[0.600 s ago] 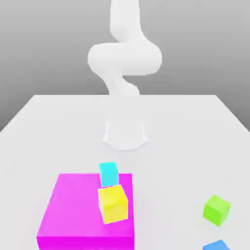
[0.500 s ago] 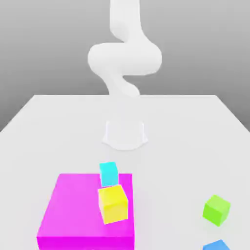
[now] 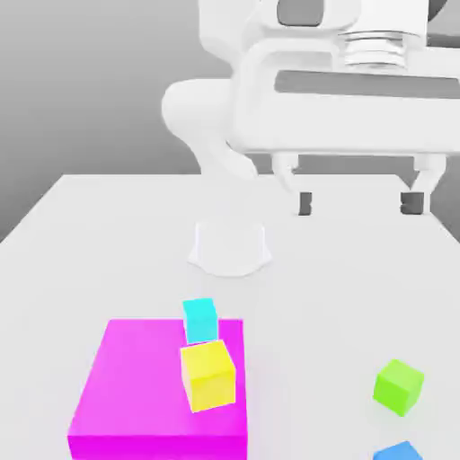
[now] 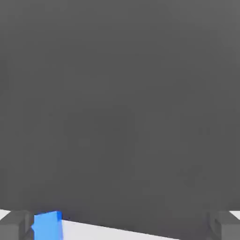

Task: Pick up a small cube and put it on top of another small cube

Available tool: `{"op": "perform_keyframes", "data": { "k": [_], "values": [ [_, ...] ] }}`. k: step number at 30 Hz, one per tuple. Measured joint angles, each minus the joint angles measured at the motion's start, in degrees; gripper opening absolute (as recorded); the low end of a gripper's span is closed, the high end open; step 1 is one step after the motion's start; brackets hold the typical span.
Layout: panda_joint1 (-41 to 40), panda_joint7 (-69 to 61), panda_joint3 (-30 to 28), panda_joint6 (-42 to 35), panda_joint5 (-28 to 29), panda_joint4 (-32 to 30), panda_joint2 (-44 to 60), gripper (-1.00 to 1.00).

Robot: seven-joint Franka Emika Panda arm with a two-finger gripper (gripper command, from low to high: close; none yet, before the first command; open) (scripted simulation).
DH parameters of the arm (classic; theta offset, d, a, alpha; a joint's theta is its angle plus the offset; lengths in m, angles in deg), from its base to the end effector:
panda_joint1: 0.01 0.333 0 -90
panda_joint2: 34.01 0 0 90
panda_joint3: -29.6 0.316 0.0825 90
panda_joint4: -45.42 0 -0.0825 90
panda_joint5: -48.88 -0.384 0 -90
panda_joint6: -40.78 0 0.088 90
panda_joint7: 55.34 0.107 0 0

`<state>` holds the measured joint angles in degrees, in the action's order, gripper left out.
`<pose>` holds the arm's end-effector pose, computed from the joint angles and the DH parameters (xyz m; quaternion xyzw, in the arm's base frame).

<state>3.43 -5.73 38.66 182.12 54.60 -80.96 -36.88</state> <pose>0.5357 0.1197 0.4343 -0.9462 0.2815 -0.1532 0.0447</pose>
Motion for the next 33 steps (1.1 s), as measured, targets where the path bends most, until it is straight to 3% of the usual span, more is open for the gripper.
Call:
{"op": "perform_keyframes", "data": {
  "k": [13, 17, 18, 25, 33],
  "values": [
    [5.49, 2.20, 1.92, 6.15, 3.33, 3.40, 26.95, 0.00],
    [7.23, 3.58, 0.27, 11.58, 5.28, 5.16, 35.26, 0.00],
    [7.55, 3.81, -0.12, 12.58, 5.60, 5.46, 36.59, -1.00],
    [7.54, 3.75, -0.09, 12.55, 5.53, 5.45, 36.56, -1.00],
    [3.05, 4.54, -0.29, 4.04, -0.18, -1.07, 21.22, -1.00]
  ]
}}
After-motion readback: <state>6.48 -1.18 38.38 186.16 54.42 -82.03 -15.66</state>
